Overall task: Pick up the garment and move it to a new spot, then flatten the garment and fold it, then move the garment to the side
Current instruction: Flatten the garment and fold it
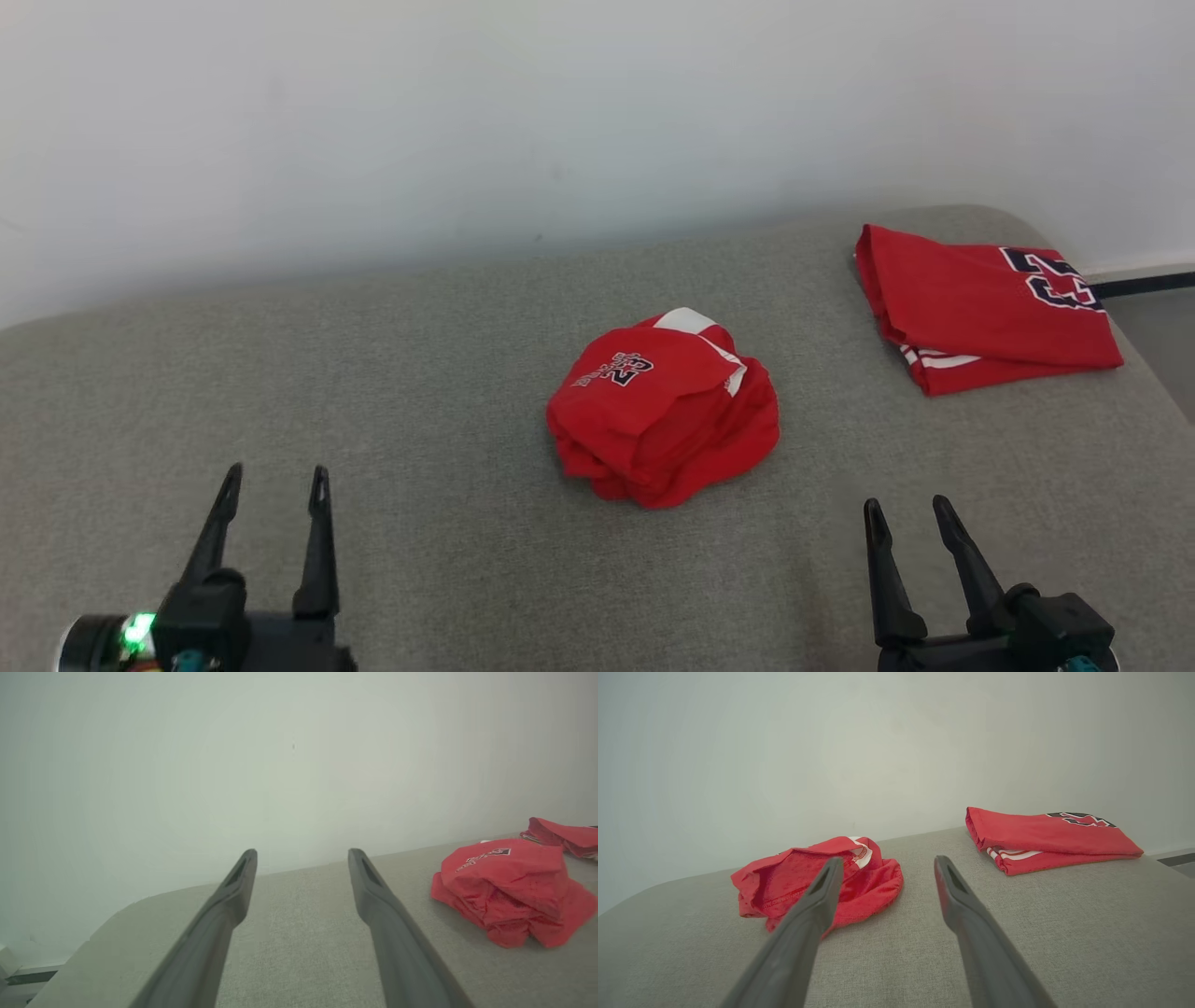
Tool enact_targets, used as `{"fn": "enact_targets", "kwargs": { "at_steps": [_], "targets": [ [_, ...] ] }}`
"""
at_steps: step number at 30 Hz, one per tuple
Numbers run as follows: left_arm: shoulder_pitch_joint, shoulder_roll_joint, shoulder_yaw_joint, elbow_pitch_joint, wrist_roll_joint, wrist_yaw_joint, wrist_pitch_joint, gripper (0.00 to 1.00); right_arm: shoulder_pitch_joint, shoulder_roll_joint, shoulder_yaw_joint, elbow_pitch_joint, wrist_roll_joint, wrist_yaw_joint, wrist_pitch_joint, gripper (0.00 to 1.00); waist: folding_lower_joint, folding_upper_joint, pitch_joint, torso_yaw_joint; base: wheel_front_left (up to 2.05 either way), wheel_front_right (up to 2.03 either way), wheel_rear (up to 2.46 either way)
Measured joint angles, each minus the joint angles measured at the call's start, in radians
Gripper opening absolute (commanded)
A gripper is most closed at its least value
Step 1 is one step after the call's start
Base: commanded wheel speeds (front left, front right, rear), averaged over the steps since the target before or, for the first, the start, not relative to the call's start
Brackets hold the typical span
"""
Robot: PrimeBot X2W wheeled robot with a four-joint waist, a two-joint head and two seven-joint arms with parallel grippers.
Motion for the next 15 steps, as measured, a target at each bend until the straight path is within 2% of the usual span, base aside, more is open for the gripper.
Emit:
{"fn": "enact_targets", "kwargs": {
  "at_steps": [9, 15],
  "targets": [
    [-0.224, -0.051, -0.147, 0.142, 0.028, -0.078, 0.013, 1.0, -0.038, 0.003, -0.001, -0.001, 0.016, 0.0, 0.0, 1.0, 0.0, 0.0001, 0.064, -0.072, 0.0, 0.0, 0.0],
    [-0.325, -0.083, -0.251, 0.263, 0.053, -0.107, 0.018, 1.0, -0.074, 0.009, 0.003, -0.001, 0.031, 0.0, 0.0, 1.0, 0.0003, 0.0001, 0.118, -0.124, 0.0, 0.0, 0.0]
  ]
}}
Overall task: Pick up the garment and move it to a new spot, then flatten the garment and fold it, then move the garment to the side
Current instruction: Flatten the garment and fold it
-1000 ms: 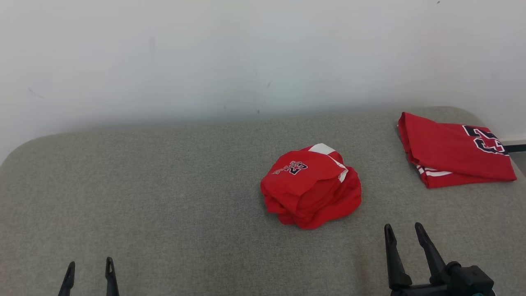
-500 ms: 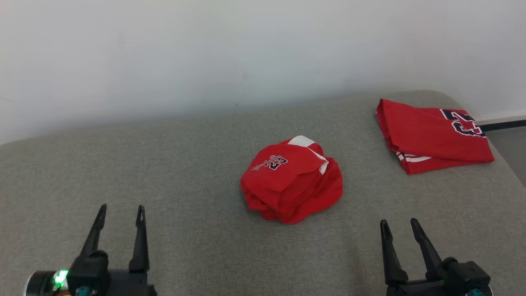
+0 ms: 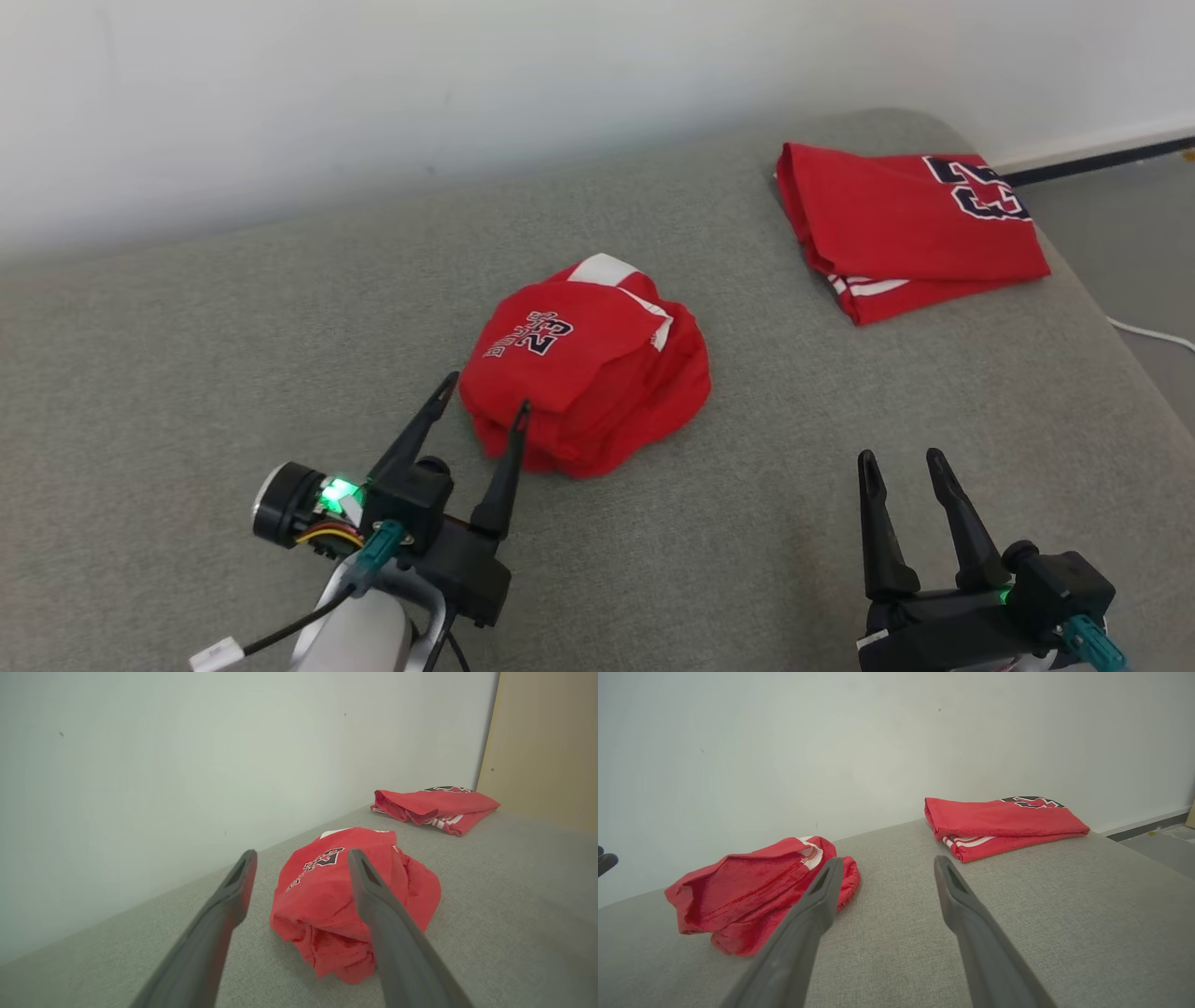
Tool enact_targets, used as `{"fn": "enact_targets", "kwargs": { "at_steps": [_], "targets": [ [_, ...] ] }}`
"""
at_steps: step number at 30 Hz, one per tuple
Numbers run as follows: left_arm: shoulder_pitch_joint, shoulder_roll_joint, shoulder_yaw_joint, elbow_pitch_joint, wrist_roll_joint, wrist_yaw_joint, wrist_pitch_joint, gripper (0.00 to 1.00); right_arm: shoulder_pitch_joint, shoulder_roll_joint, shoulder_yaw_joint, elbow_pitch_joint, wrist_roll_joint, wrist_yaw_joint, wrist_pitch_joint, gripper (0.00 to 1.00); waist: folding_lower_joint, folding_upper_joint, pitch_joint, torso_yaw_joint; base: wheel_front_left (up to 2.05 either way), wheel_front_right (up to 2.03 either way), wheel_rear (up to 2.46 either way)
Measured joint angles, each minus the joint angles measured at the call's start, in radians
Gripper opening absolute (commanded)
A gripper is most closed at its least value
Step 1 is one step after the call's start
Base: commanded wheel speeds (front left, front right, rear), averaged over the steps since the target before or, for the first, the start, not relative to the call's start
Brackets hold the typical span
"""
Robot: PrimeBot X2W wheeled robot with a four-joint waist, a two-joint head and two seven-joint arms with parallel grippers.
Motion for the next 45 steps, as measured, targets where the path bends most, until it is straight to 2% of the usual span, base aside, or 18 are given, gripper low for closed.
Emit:
{"fn": "enact_targets", "kwargs": {
  "at_steps": [5, 10, 11, 12, 13, 14, 15, 21, 27, 31, 39, 45],
  "targets": [
    [-0.052, -0.016, -0.055, 0.103, 0.002, -0.015, -0.001, 1.0, -0.014, 0.004, 0.003, 0.006, 0.006, 0.0, 0.0, 1.0, 0.0, 0.0, 0.033, -0.045, 0.0, 0.0, 0.0],
    [-0.08, -0.021, -0.067, 0.184, -0.008, -0.015, -0.008, 1.0, -0.021, 0.007, 0.0, 0.007, 0.01, 0.0, 0.0, 1.0, -0.0001, 0.0, 0.053, -0.082, 0.0, 0.0, 0.0],
    [-0.083, -0.021, -0.067, 0.198, -0.011, -0.015, -0.01, 0.77, -0.021, 0.007, -0.001, 0.007, 0.01, 0.0, 0.0, 1.0, -0.0001, 0.0, 0.055, -0.087, 0.0, 0.0, 0.0],
    [-0.087, -0.02, -0.066, 0.213, -0.012, -0.015, -0.01, 0.42, -0.021, 0.007, -0.001, 0.008, 0.01, 0.0, 0.0, 1.0, -0.0001, 0.0001, 0.057, -0.091, 0.0, 0.0, 0.0],
    [-0.092, -0.019, -0.066, 0.227, -0.013, -0.016, -0.011, 0.2, -0.022, 0.007, 0.0, 0.008, 0.01, 0.0, 0.0, 1.0, -0.0001, 0.0, 0.058, -0.095, 0.0, 0.0, 0.0],
    [-0.097, -0.017, -0.066, 0.237, -0.014, -0.016, -0.012, 0.04, -0.022, 0.008, 0.001, 0.009, 0.01, 0.0, 0.0, 1.0, -0.0001, 0.0, 0.057, -0.097, 0.0, 0.0, 0.0],
    [-0.102, -0.017, -0.065, 0.246, -0.016, -0.016, -0.015, 0.0, -0.022, 0.008, 0.001, 0.009, 0.01, 0.0, 0.0, 1.0, -0.0001, 0.0, 0.056, -0.099, 0.0, 0.0, 0.0],
    [-0.123, -0.03, -0.08, 0.217, -0.044, -0.017, -0.021, 0.0, -0.009, 0.009, -0.011, 0.007, 0.005, 0.0, 0.0, 1.0, -0.0003, 0.0, 0.038, -0.083, 0.0, 0.0, 0.0],
    [-0.114, -0.044, -0.093, 0.055, -0.088, -0.014, -0.023, 0.0, 0.014, 0.009, -0.021, 0.007, 0.0, 0.0, 0.0, 1.0, -0.0003, 0.0, 0.016, -0.027, 0.0, 0.0, 0.0],
    [-0.063, -0.041, -0.08, -0.039, -0.098, 0.008, -0.023, 0.0, 0.022, 0.008, -0.017, 0.004, -0.003, 0.0, 0.0, 1.0, -0.0004, 0.0, 0.001, 0.025, 0.0, 0.0, 0.0],
    [0.113, 0.059, 0.038, -0.141, -0.132, 0.07, -0.023, 0.0, 0.034, 0.001, -0.004, 0.004, -0.005, 0.0, 0.0, 1.0, -0.0004, 0.0, -0.023, 0.133, 0.0, 0.0, 0.0],
    [0.217, 0.121, 0.13, -0.141, -0.182, 0.1, -0.023, 0.0, 0.032, -0.007, 0.012, 0.005, -0.004, 0.0, 0.0, 1.0, -0.0005, -0.0001, -0.027, 0.173, 0.0, 0.0, 0.0]
  ]
}}
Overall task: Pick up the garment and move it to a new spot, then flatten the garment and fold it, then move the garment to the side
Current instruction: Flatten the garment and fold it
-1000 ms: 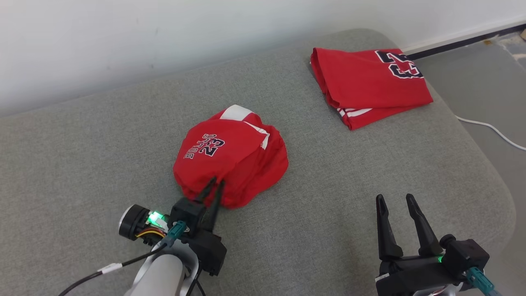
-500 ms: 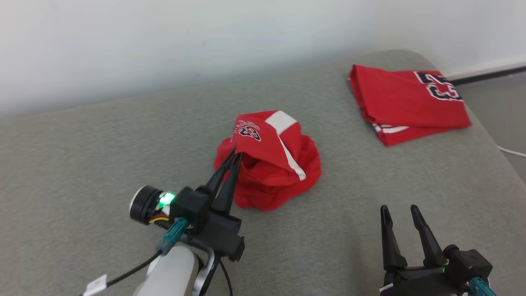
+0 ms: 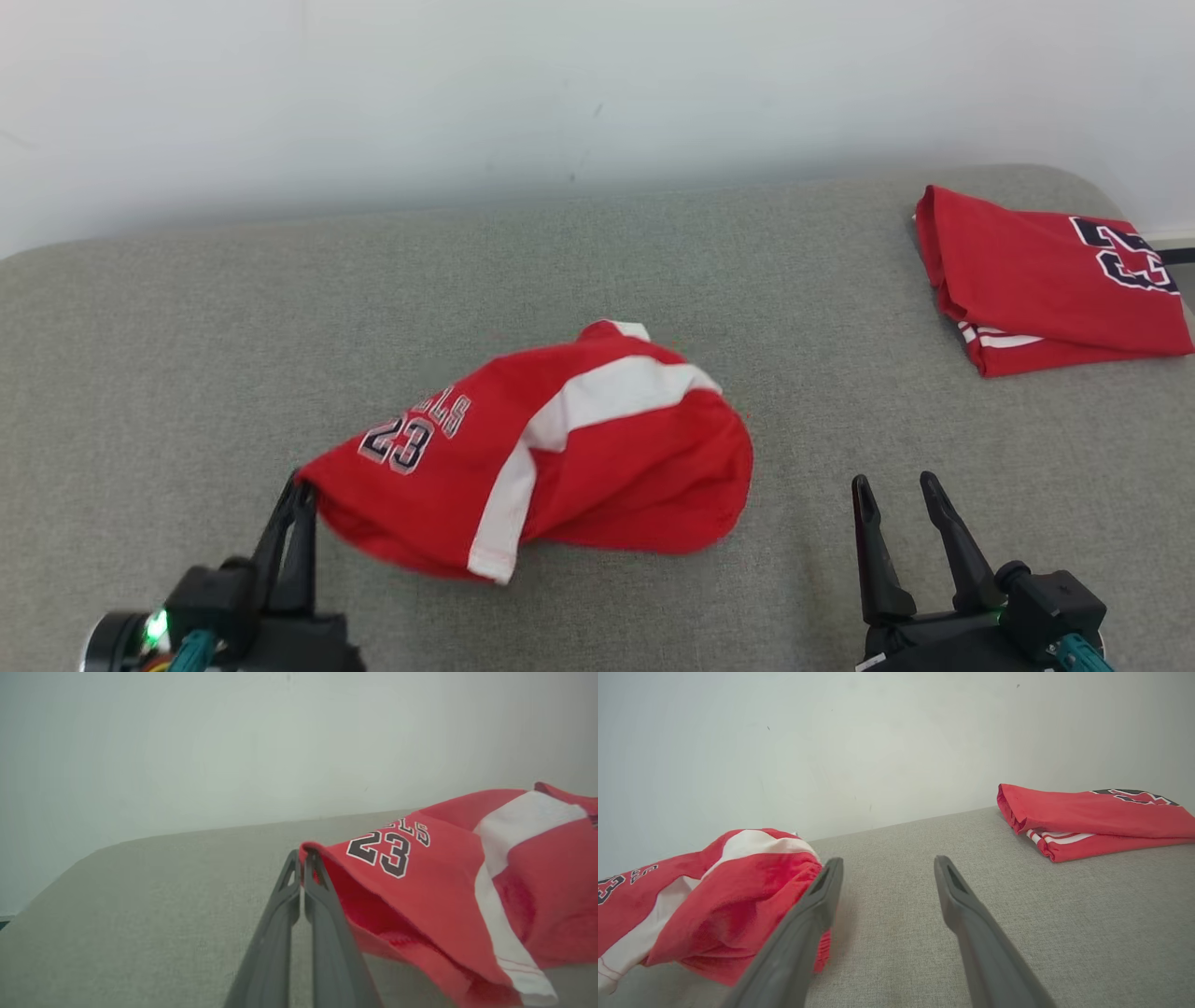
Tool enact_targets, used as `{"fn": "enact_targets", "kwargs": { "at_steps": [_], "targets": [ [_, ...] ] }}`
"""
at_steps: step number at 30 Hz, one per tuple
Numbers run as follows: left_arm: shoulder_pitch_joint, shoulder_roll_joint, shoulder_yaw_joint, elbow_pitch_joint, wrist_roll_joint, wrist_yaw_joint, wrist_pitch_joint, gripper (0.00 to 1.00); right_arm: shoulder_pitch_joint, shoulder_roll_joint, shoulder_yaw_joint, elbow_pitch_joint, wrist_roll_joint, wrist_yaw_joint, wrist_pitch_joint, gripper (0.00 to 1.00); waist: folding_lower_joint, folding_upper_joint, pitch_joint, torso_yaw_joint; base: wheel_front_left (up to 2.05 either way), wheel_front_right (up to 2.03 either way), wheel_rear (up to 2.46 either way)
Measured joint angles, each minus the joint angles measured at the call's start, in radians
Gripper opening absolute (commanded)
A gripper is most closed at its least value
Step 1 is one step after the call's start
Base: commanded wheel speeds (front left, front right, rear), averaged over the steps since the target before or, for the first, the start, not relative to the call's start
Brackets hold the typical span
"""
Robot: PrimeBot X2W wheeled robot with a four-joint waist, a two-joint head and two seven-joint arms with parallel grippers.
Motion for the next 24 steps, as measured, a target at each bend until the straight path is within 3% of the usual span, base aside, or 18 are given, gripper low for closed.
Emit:
{"fn": "enact_targets", "kwargs": {
  "at_steps": [8, 10, 11, 24],
  "targets": [
    [0.053, 0.014, 0.051, 0.097, -0.028, 0.018, 0.0, 0.01, -0.003, -0.007, -0.002, 0.004, 0.003, 0.0, 0.0, 1.0, 0.0, 0.0001, 0.017, -0.026, 0.0, 0.0, 0.0],
    [0.051, 0.01, 0.057, 0.117, -0.027, 0.018, 0.0, 0.47, -0.003, -0.009, -0.006, 0.006, 0.006, 0.0, 0.0, 1.0, 0.0001, 0.0, 0.021, -0.031, 0.0, 0.0, 0.0],
    [0.05, 0.008, 0.059, 0.122, -0.026, 0.018, 0.0, 1.0, -0.003, -0.01, -0.009, 0.007, 0.006, 0.0, 0.0, 1.0, 0.0001, 0.0001, 0.02, -0.031, 0.0, 0.0, 0.0],
    [0.119, 0.002, 0.091, 0.06, -0.001, 0.03, 0.0, 1.0, 0.025, 0.003, -0.011, 0.012, 0.009, 0.0, 0.0, 1.0, 0.0, 0.0, -0.024, 0.026, 0.0, 0.0, 0.0]
  ]
}}
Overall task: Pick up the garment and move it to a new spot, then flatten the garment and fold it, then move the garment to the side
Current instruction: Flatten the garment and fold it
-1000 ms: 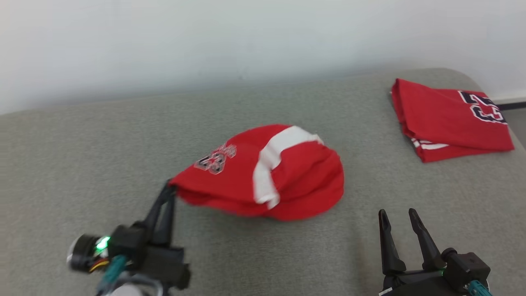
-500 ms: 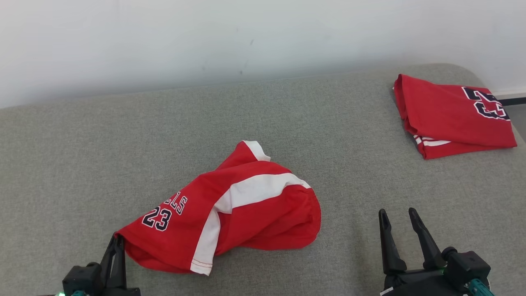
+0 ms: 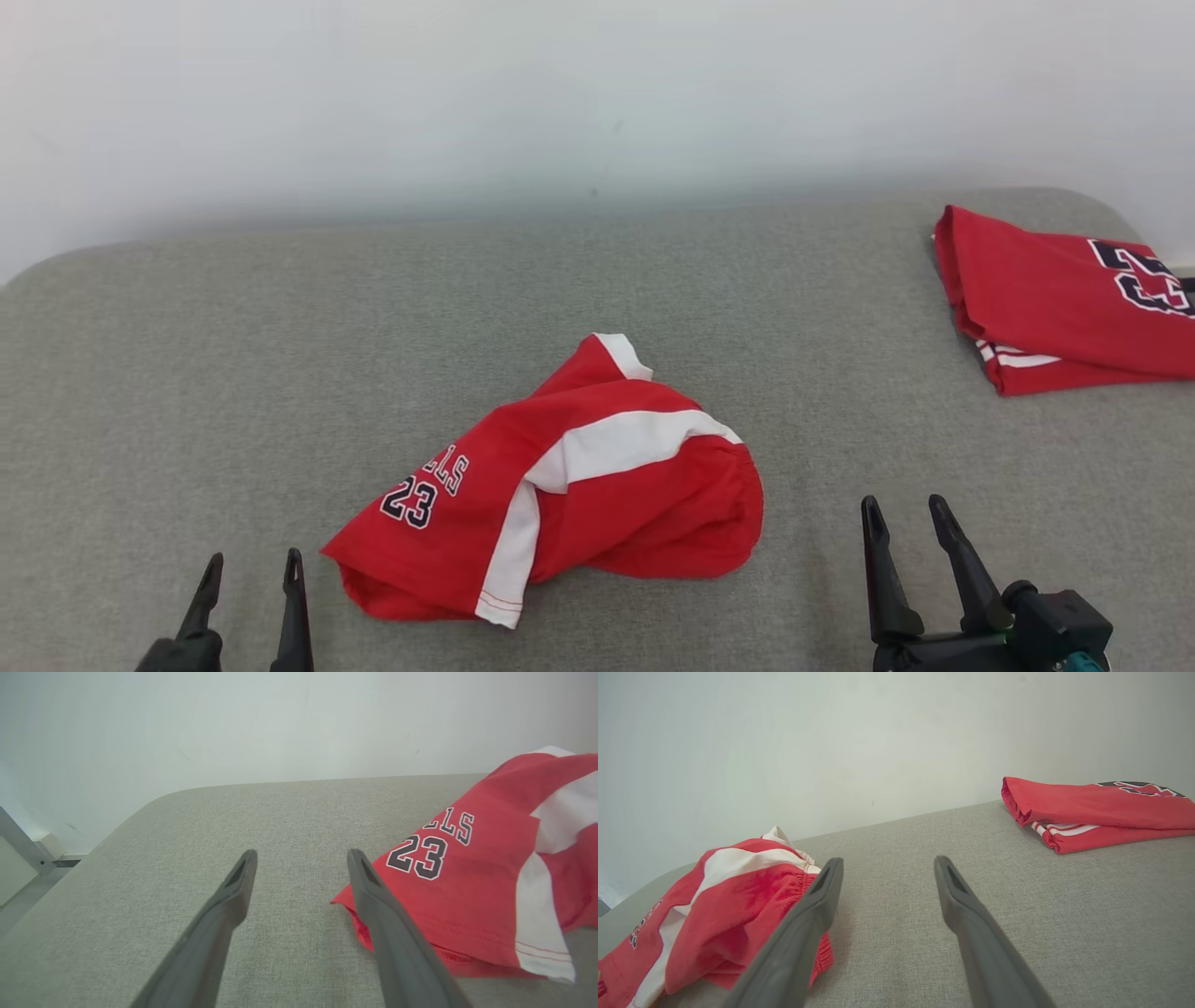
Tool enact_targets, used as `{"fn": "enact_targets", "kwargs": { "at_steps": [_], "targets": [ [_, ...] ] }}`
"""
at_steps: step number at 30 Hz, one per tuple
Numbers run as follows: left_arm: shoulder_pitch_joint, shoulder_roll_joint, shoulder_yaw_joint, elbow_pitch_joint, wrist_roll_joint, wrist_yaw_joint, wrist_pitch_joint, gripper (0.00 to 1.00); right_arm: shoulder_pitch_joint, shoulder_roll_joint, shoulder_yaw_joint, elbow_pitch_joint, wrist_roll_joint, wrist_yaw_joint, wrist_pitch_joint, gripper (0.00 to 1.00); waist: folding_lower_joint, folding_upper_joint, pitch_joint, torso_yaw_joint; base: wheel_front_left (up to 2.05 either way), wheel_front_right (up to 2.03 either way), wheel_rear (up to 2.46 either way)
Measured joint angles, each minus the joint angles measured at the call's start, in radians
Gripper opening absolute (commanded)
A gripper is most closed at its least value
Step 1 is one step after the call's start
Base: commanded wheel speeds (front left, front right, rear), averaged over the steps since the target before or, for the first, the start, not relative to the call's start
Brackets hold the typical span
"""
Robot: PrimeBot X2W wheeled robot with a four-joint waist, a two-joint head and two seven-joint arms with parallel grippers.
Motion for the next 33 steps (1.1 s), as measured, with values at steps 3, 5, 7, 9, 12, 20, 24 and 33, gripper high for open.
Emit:
{"fn": "enact_targets", "kwargs": {
  "at_steps": [3, 5, 7, 9, 12, 20, 24, 33],
  "targets": [
    [0.027, -0.005, -0.012, -0.045, 0.009, 0.003, 0.0, 1.0, 0.003, 0.002, 0.0, 0.0, 0.0, 0.0, 0.0, 1.0, 0.0, 0.0, -0.006, 0.016, 0.0, 0.0, 0.0],
    [0.042, -0.019, -0.046, -0.067, 0.016, -0.007, 0.005, 1.0, 0.003, 0.004, 0.002, 0.0, 0.0, 0.0, 0.0, 1.0, 0.0, 0.0, -0.007, 0.024, 0.0, 0.0, 0.0],
    [0.049, -0.044, -0.081, -0.077, 0.021, -0.018, 0.017, 1.0, 0.001, 0.005, 0.004, 0.0, 0.0, 0.0, 0.0, 1.0, 0.0, 0.0, -0.004, 0.026, 0.0, 0.0, 0.0],
    [0.049, -0.055, -0.106, -0.062, 0.02, -0.033, 0.017, 1.0, 0.0, 0.005, 0.009, 0.0, 0.0, 0.0, 0.0, 1.0, 0.0, 0.0, 0.001, 0.024, 0.0, 0.0, 0.0],
    [0.049, -0.084, -0.148, -0.016, 0.02, -0.059, 0.017, 1.0, -0.007, 0.004, 0.017, 0.001, 0.001, 0.0, 0.0, 1.0, 0.0, 0.0, 0.008, 0.012, 0.0, 0.0, 0.0],
    [0.042, -0.141, -0.23, 0.11, 0.009, -0.09, 0.012, 1.0, -0.016, -0.001, 0.011, 0.001, 0.006, 0.0, 0.0, 1.0, 0.0001, 0.0, 0.03, -0.033, 0.0, 0.0, 0.0],
    [0.023, -0.15, -0.245, 0.159, 0.0, -0.096, 0.007, 1.0, -0.02, -0.003, 0.012, 0.001, 0.007, 0.0, 0.0, 1.0, 0.0001, 0.0, 0.04, -0.053, 0.0, 0.0, 0.0],
    [-0.041, -0.161, -0.23, 0.158, -0.017, -0.108, 0.002, 0.0, -0.023, -0.008, 0.008, 0.002, 0.008, 0.0, 0.0, 1.0, 0.0001, 0.0, 0.041, -0.073, 0.0, 0.0, 0.0]
  ]
}}
